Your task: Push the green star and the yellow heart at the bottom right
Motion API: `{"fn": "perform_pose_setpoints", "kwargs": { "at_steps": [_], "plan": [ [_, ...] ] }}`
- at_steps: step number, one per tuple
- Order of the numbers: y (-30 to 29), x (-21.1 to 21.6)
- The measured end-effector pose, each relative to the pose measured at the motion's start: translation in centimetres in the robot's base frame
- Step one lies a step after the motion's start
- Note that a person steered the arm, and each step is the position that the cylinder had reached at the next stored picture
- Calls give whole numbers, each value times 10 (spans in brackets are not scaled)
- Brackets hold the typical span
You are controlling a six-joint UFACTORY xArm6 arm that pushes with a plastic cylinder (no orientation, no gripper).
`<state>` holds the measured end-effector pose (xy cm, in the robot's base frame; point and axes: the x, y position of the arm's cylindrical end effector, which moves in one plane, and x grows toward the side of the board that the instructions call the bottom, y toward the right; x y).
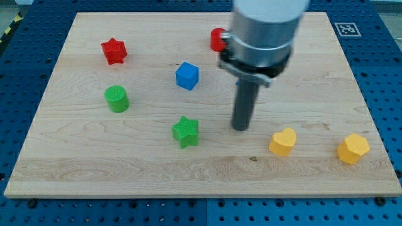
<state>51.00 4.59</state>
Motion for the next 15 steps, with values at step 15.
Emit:
{"fn": "perform_pose_setpoints", "kwargs": {
  "at_steps": [15],
  "plan": [
    [-177,9]
  ]
}}
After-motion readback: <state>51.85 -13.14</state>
